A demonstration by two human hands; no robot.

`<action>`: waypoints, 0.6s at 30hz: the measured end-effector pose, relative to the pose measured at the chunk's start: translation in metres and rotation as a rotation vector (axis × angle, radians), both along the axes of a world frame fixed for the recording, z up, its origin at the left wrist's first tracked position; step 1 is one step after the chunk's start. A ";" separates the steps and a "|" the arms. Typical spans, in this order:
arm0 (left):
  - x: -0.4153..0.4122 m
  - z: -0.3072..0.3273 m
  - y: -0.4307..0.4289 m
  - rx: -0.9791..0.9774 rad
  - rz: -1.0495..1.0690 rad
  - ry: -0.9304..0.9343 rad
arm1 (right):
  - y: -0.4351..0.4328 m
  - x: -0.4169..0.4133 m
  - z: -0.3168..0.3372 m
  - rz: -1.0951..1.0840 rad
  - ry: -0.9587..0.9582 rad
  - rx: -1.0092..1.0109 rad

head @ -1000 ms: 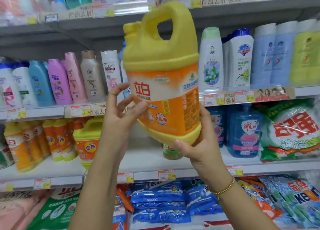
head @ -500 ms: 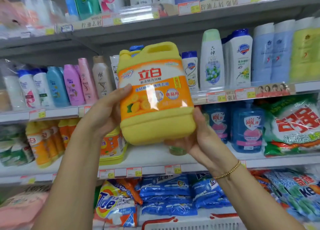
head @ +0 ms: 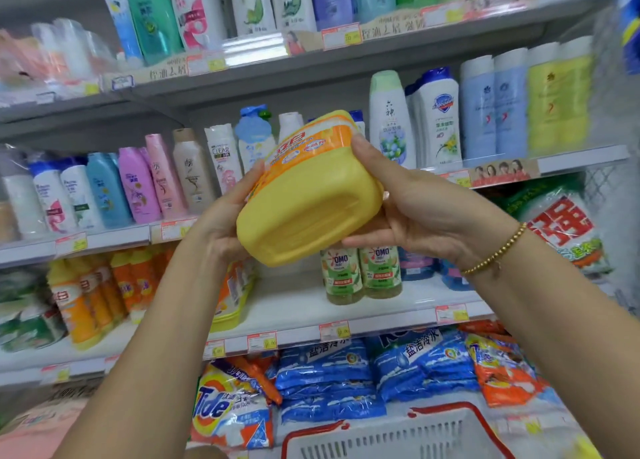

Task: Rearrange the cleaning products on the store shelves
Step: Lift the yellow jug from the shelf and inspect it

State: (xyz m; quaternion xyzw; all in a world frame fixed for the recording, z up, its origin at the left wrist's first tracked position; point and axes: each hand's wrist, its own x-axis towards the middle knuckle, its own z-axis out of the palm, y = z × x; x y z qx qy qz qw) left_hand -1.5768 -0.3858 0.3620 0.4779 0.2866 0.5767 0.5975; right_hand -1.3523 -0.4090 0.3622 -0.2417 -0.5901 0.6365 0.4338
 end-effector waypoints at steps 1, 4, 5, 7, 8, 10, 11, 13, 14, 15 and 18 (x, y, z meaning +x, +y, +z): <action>0.007 -0.002 0.002 0.003 -0.021 0.004 | 0.001 0.004 0.002 -0.006 -0.032 0.011; 0.022 -0.012 0.013 0.015 -0.054 0.020 | 0.005 0.022 0.005 -0.010 -0.185 0.060; 0.026 -0.015 0.018 0.034 -0.053 0.009 | 0.008 0.030 0.006 -0.015 -0.253 0.081; 0.036 -0.022 0.029 0.063 -0.048 -0.009 | 0.018 0.051 0.007 -0.031 -0.379 0.141; 0.043 -0.027 0.035 0.083 -0.047 -0.002 | 0.025 0.063 0.008 -0.046 -0.412 0.173; 0.058 -0.037 0.046 0.152 0.006 0.036 | 0.037 0.086 0.010 -0.139 -0.424 0.229; 0.067 -0.041 0.050 0.181 0.029 0.071 | 0.043 0.097 0.012 -0.220 -0.434 0.261; 0.090 -0.054 0.060 0.226 0.044 0.155 | 0.052 0.115 0.013 -0.430 -0.528 0.357; 0.100 -0.063 0.068 0.241 0.068 0.185 | 0.057 0.123 0.013 -0.526 -0.591 0.400; 0.112 -0.073 0.073 0.252 0.083 0.211 | 0.062 0.130 0.011 -0.593 -0.651 0.429; 0.148 -0.108 0.089 0.283 0.057 0.346 | 0.073 0.155 0.000 -0.653 -0.820 0.418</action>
